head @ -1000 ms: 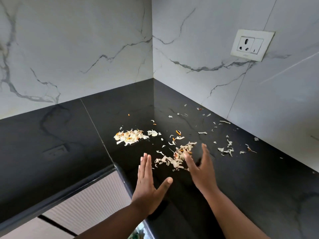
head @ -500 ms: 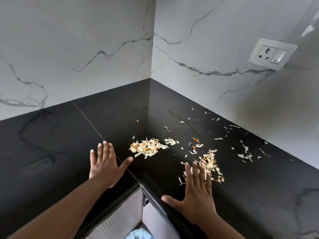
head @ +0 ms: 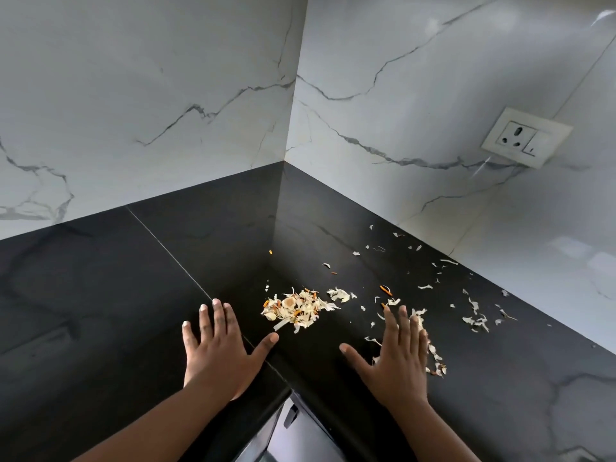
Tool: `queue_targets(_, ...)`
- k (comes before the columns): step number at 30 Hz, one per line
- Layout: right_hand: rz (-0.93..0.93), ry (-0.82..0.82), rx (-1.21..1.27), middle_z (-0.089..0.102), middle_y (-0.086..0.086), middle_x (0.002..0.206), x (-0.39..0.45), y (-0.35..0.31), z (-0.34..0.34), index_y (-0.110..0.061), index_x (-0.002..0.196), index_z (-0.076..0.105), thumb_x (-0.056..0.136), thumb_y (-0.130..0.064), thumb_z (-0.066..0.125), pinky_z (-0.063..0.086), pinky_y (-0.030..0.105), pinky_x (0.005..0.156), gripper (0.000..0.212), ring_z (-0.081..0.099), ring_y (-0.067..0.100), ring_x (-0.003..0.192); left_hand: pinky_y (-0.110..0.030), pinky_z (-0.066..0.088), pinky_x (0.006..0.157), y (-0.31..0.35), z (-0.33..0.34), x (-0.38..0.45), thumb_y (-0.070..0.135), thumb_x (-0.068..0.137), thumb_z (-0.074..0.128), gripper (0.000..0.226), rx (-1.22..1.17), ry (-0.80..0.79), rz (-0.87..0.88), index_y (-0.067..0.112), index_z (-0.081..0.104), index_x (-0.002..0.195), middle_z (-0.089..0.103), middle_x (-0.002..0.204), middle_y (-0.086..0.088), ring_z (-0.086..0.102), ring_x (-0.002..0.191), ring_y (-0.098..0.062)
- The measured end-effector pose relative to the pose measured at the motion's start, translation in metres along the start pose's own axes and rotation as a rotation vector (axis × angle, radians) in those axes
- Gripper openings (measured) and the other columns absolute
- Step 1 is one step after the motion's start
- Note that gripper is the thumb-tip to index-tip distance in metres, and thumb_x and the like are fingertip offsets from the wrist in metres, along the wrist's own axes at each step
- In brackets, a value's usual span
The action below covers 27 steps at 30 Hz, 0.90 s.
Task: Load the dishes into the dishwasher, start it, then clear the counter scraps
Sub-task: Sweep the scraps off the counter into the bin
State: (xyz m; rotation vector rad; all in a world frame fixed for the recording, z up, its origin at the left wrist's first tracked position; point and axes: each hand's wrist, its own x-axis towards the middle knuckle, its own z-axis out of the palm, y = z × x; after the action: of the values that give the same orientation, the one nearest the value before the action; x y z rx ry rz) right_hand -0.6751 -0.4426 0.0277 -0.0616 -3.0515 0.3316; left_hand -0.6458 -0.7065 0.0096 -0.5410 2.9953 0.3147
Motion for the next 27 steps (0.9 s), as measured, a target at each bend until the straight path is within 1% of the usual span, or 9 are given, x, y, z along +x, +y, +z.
queue_targets(2, 0.011, 0.027, 0.016, -0.006, 0.000, 0.162, -0.006, 0.016, -0.009, -0.026, 0.152, 0.003, 0.058, -0.099, 0.018, -0.013, 0.035, 0.118, 0.121, -0.015, 0.018, 0.147, -0.053, -0.006, 0.116, 0.000, -0.001, 0.000, 0.088, 0.068, -0.008, 0.116, -0.001, -0.012, 0.007, 0.008, -0.007, 0.152, -0.009, 0.161, -0.009, -0.014, 0.147, -0.028)
queue_targets(4, 0.062, 0.019, 0.001, -0.007, 0.000, 0.161, -0.013, 0.040, -0.021, -0.025, 0.152, -0.001, 0.053, -0.101, 0.019, -0.011, 0.034, 0.118, 0.127, -0.013, 0.018, 0.147, -0.053, -0.005, 0.116, 0.000, -0.002, 0.000, 0.090, 0.067, -0.007, 0.118, 0.000, -0.020, 0.016, 0.008, -0.007, 0.152, -0.010, 0.161, -0.010, -0.013, 0.147, -0.028)
queue_targets(6, 0.110, -0.039, -0.004, -0.014, -0.002, 0.160, -0.020, 0.067, -0.030, -0.023, 0.152, -0.010, 0.049, -0.103, 0.023, -0.008, 0.035, 0.118, 0.134, -0.014, 0.017, 0.147, -0.054, -0.005, 0.115, 0.000, -0.003, 0.000, 0.091, 0.066, -0.006, 0.120, 0.004, -0.025, 0.019, 0.007, -0.007, 0.152, -0.009, 0.161, -0.010, -0.013, 0.147, -0.029)
queue_targets(9, 0.152, -0.192, -0.007, -0.021, 0.000, 0.159, -0.028, 0.097, -0.036, -0.020, 0.149, -0.022, 0.045, -0.105, 0.030, 0.000, 0.037, 0.120, 0.144, -0.014, 0.017, 0.146, -0.054, -0.004, 0.115, 0.000, -0.003, -0.001, 0.092, 0.064, -0.006, 0.122, 0.014, -0.025, 0.022, 0.007, -0.007, 0.152, -0.009, 0.161, -0.010, -0.012, 0.147, -0.029)
queue_targets(11, 0.166, -0.247, -0.019, -0.021, 0.003, 0.159, -0.030, 0.105, -0.035, -0.016, 0.149, -0.024, 0.044, -0.106, 0.029, 0.000, 0.037, 0.121, 0.147, -0.015, 0.016, 0.146, -0.055, -0.004, 0.115, 0.000, -0.004, -0.001, 0.092, 0.063, -0.007, 0.123, 0.014, -0.027, 0.021, 0.007, -0.006, 0.152, -0.009, 0.161, -0.010, -0.012, 0.147, -0.029)
queue_targets(14, 0.163, -0.266, -0.024, -0.022, 0.002, 0.158, -0.025, 0.107, -0.033, -0.014, 0.148, -0.024, 0.044, -0.106, 0.025, -0.007, 0.034, 0.119, 0.148, -0.020, 0.015, 0.144, -0.054, -0.002, 0.116, 0.001, -0.004, -0.001, 0.091, 0.062, -0.008, 0.123, 0.024, -0.027, 0.021, 0.008, -0.004, 0.153, -0.008, 0.161, -0.010, -0.011, 0.147, -0.029)
queue_targets(20, 0.044, -0.340, -0.012, -0.032, -0.004, 0.151, -0.001, 0.109, -0.036, -0.018, 0.142, -0.034, 0.044, -0.104, 0.033, -0.013, 0.032, 0.118, 0.146, -0.031, 0.012, 0.139, -0.054, -0.002, 0.116, 0.003, -0.005, 0.000, 0.091, 0.063, -0.008, 0.121, 0.069, -0.038, 0.005, 0.009, -0.006, 0.152, -0.010, 0.161, -0.009, -0.012, 0.147, -0.029)
queue_targets(24, -0.094, -0.401, -0.034, -0.037, -0.004, 0.147, 0.024, 0.109, -0.040, -0.017, 0.139, -0.039, 0.044, -0.102, 0.041, -0.016, 0.029, 0.115, 0.150, -0.035, 0.011, 0.136, -0.052, -0.004, 0.117, 0.005, -0.001, 0.001, 0.092, 0.062, -0.007, 0.122, 0.074, -0.032, -0.015, 0.010, -0.007, 0.152, -0.012, 0.161, -0.007, -0.014, 0.147, -0.027)
queue_targets(27, -0.222, -0.448, -0.067, -0.043, -0.003, 0.146, 0.043, 0.110, -0.041, -0.015, 0.137, -0.042, 0.042, -0.102, 0.043, -0.018, 0.028, 0.114, 0.154, -0.037, 0.012, 0.136, -0.051, -0.005, 0.117, 0.007, 0.000, 0.002, 0.093, 0.062, -0.006, 0.122, 0.086, -0.030, -0.040, 0.011, -0.008, 0.152, -0.013, 0.161, -0.005, -0.016, 0.147, -0.025)
